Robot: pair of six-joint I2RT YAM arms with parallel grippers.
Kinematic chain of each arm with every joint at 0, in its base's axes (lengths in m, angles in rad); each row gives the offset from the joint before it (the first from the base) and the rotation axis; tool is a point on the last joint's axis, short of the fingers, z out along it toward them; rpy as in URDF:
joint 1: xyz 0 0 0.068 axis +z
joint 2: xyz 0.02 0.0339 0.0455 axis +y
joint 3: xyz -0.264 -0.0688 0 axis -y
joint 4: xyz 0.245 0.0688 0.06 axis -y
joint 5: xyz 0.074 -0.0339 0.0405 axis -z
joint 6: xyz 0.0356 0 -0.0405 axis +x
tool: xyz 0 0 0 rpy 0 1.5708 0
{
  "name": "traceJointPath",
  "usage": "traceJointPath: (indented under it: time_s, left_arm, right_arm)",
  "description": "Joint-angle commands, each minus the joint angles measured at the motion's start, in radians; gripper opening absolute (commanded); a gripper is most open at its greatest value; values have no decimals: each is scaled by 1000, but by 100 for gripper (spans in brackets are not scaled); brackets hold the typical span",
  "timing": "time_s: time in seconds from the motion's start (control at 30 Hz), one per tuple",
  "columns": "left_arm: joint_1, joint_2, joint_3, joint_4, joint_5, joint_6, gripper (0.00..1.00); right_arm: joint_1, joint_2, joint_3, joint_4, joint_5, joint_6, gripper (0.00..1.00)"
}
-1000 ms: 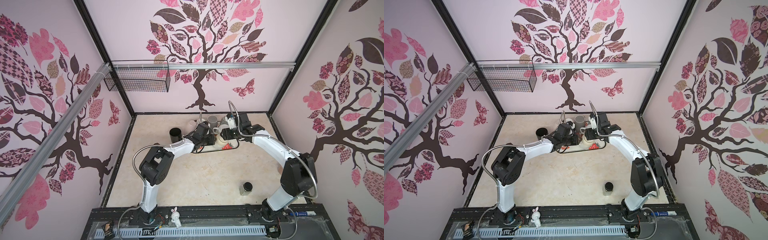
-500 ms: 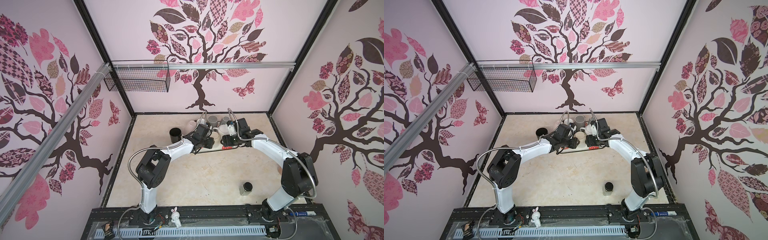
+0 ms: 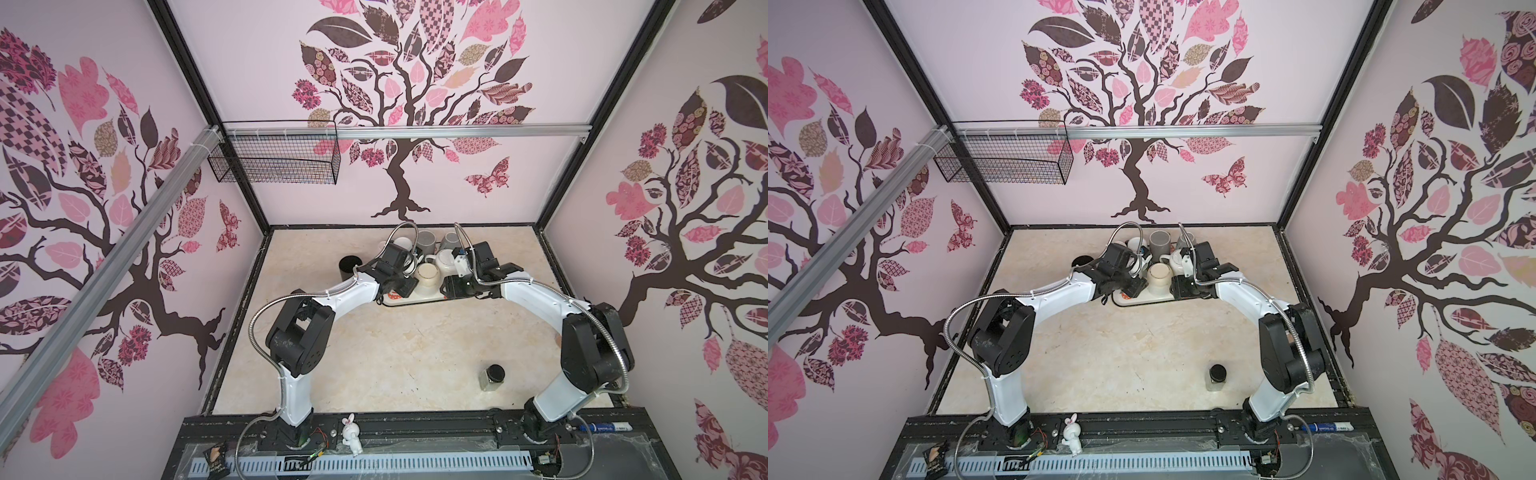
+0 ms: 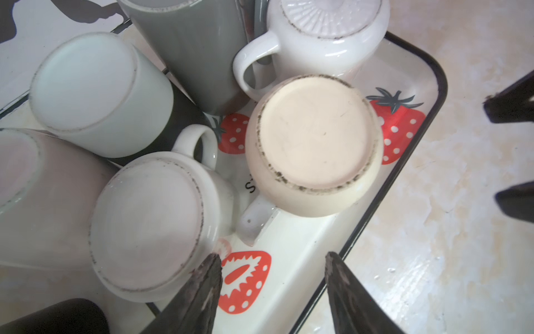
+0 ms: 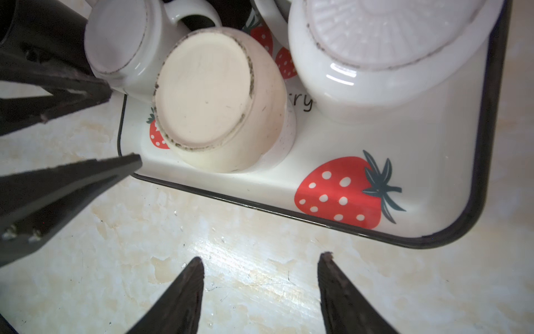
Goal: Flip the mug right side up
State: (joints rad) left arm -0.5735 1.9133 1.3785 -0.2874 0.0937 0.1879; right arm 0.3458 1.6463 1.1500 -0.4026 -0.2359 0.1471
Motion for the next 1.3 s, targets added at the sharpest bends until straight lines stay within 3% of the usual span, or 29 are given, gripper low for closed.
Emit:
traceJointPath:
  time_s: [0.0, 0.47, 0.73, 1.27]
  left_arm:
    - [37, 45, 92, -45, 101, 92, 59]
    - [41, 180, 177, -54, 138, 134, 57]
    - [24, 131, 126, -22, 187, 166, 55]
    - [3, 232, 247, -146, 116, 219, 54]
  right_arm:
    - [0, -37, -8, 22, -20, 3, 64]
    - [1, -76, -42, 34, -11, -6, 64]
    - [1, -89, -50, 40, -7, -6, 64]
    - [-2, -149, -59, 10, 17, -26, 64]
